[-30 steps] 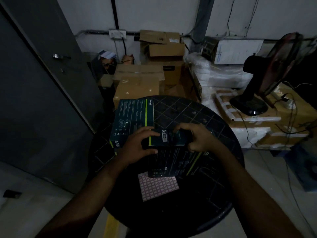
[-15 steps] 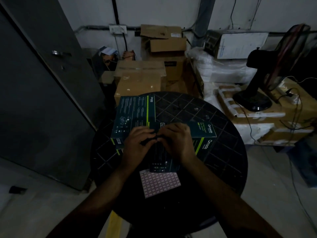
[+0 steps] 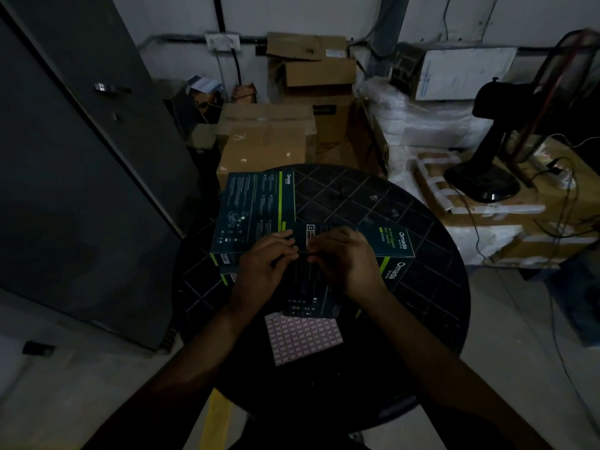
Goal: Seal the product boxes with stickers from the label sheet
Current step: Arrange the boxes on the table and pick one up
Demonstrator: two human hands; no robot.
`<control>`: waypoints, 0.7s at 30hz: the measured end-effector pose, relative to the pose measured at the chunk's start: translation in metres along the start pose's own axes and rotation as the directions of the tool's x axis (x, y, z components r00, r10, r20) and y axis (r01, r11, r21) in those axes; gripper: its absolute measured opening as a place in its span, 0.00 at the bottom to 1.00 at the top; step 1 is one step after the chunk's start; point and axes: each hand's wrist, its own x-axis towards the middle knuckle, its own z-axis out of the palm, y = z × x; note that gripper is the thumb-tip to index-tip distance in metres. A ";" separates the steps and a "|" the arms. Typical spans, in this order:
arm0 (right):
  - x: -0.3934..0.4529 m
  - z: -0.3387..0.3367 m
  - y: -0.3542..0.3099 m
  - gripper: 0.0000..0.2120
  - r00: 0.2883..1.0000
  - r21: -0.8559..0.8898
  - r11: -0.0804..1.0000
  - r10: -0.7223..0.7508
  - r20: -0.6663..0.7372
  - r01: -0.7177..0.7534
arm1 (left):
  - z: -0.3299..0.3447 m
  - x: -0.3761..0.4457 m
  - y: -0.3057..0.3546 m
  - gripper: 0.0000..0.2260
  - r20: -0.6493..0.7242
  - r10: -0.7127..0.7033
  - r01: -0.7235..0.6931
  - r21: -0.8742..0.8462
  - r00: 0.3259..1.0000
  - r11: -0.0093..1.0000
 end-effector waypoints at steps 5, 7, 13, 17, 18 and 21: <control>-0.005 -0.004 -0.008 0.05 1.000 -0.030 0.999 0.020 0.003 -0.020 | -0.003 -0.002 -0.002 0.03 0.035 0.036 -0.037 0.027 0.999 0.999; -0.007 -0.013 -0.003 0.07 0.998 0.031 1.000 -0.002 0.056 0.000 | -0.006 -0.004 -0.001 0.03 0.029 0.021 -0.022 0.022 0.999 1.000; -0.015 -0.021 0.006 0.08 0.998 0.010 0.998 0.059 -0.020 -0.058 | 0.001 -0.002 0.002 0.02 -0.004 0.018 -0.018 0.009 1.000 1.000; -0.016 -0.027 0.011 0.10 0.999 0.044 0.999 0.016 0.028 -0.017 | -0.002 -0.004 0.003 0.02 -0.035 0.008 -0.008 0.008 0.999 1.000; -0.019 -0.031 0.017 0.09 1.000 0.035 0.999 0.015 0.025 -0.015 | -0.002 -0.005 0.003 0.02 -0.041 0.012 -0.012 0.011 0.999 1.000; -0.031 -0.039 0.030 0.03 0.991 0.037 0.995 0.100 -0.083 -0.097 | 0.002 -0.004 0.006 0.01 -0.039 0.029 -0.029 0.010 0.999 1.000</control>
